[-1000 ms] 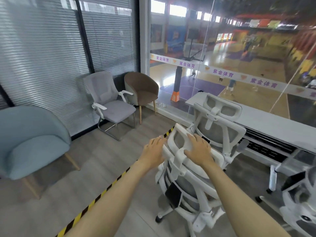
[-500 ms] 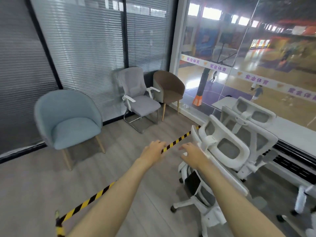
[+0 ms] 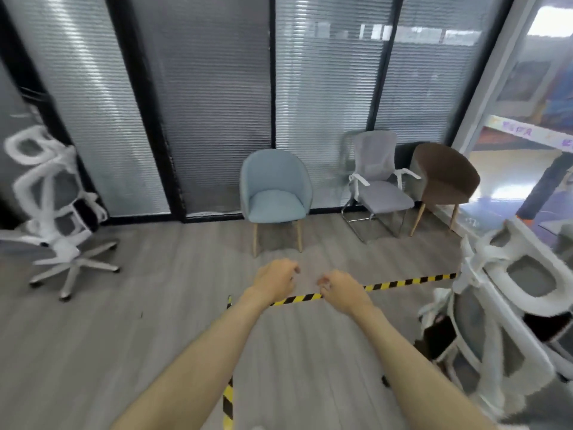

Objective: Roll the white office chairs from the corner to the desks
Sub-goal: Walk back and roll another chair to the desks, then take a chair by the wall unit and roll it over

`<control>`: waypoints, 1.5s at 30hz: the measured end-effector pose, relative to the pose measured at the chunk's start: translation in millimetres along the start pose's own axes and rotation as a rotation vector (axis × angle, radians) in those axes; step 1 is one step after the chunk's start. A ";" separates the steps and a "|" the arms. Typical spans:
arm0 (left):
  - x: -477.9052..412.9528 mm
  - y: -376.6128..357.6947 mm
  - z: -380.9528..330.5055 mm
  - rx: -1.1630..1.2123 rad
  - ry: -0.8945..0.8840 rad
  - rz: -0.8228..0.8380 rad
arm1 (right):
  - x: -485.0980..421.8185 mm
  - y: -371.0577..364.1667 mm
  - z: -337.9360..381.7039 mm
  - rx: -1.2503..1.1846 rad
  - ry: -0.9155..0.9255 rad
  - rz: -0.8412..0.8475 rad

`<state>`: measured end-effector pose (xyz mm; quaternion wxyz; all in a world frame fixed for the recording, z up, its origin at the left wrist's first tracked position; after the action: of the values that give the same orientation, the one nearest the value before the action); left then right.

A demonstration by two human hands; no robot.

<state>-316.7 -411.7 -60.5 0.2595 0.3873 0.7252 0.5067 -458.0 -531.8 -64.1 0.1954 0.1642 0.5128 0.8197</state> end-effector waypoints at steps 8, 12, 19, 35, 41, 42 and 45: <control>161.9 59.8 166.0 0.017 0.305 -0.062 | 20.0 -82.2 199.6 0.031 0.240 0.138; 255.0 90.4 276.0 0.040 0.440 -0.099 | 28.6 -142.7 320.1 0.024 0.359 0.212; 456.6 144.5 474.0 0.104 0.702 -0.200 | 66.8 -261.1 559.6 0.000 0.492 0.359; 784.8 221.1 725.4 0.146 1.141 -0.374 | 162.9 -452.1 964.8 0.032 0.914 0.571; 855.4 257.1 813.0 0.077 1.298 -0.384 | 158.2 -528.4 1084.3 0.008 1.006 0.653; 864.8 264.2 829.9 0.072 1.318 -0.384 | 155.4 -540.6 1104.5 0.003 1.016 0.662; 890.8 285.0 881.4 0.081 1.398 -0.363 | 142.1 -576.7 1163.9 0.003 1.039 0.704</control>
<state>-57.5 846.7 -89.6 -0.1994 -0.1446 0.7927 0.5576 52.5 670.7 -87.0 -0.3615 -0.0964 0.4570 0.8070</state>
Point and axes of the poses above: each hand's wrist, its own x-axis away from the middle knuckle, its own y-axis out of the back of the hand, z = x × y, the point moved 4 cm from there along -x, towards the middle knuckle, and after that the axes turned 4 degrees about y, right-handed, at the moved point
